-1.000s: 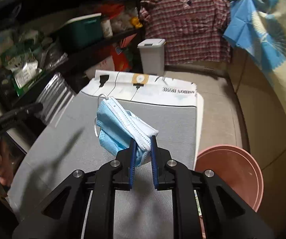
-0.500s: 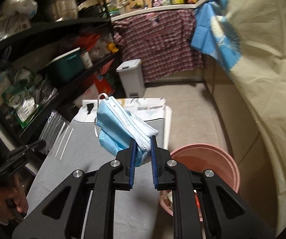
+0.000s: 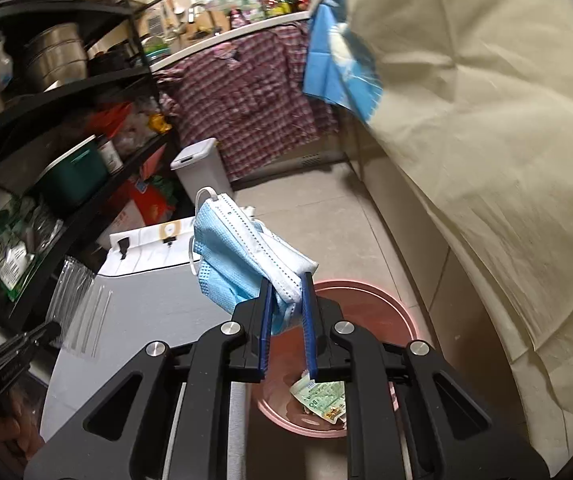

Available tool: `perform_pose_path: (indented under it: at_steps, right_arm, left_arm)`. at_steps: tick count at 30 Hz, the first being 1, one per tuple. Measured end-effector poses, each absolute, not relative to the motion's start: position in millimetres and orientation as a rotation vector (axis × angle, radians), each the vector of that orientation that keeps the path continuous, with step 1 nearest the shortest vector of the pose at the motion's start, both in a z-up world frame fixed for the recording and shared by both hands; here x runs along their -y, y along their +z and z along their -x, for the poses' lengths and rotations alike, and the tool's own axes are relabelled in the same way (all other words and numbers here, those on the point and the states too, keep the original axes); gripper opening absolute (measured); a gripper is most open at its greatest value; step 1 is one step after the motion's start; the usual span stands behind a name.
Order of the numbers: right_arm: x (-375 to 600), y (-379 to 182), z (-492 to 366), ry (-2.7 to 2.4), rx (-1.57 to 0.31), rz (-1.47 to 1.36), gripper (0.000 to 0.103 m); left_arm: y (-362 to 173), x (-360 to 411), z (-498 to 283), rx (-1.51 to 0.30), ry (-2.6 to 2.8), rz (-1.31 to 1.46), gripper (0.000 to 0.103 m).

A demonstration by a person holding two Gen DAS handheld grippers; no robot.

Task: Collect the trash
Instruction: 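Lift and carry the mask and clear tube over the pink bin with both grippers, then open both grippers to drop the mask and clear tube into the bin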

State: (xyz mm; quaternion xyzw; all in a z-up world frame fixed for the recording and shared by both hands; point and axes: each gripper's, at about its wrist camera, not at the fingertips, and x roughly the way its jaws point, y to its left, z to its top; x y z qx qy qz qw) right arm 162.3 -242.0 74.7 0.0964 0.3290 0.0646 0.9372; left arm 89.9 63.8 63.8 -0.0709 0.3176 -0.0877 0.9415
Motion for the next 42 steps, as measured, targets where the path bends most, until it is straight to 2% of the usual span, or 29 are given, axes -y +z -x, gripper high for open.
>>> perform_pose_path:
  at_steps: [12, 24, 42]
  right_arm:
    - [272.7, 51.2, -182.0, 0.031, -0.701, -0.264, 0.014]
    - [287.8, 32.1, -202.2, -0.004, -0.730, -0.311, 0.014]
    - [282.8, 16.0, -227.2, -0.011, -0.770, -0.297, 0.014]
  left_arm:
    - [49.5, 7.8, -115.6, -0.671, -0.324, 0.111, 0.001]
    - [11.6, 71.0, -154.2, -0.741, -0.384, 0.129, 0.001]
    - [-29.3, 92.0, -181.9, -0.815, -0.406, 0.092, 0.001]
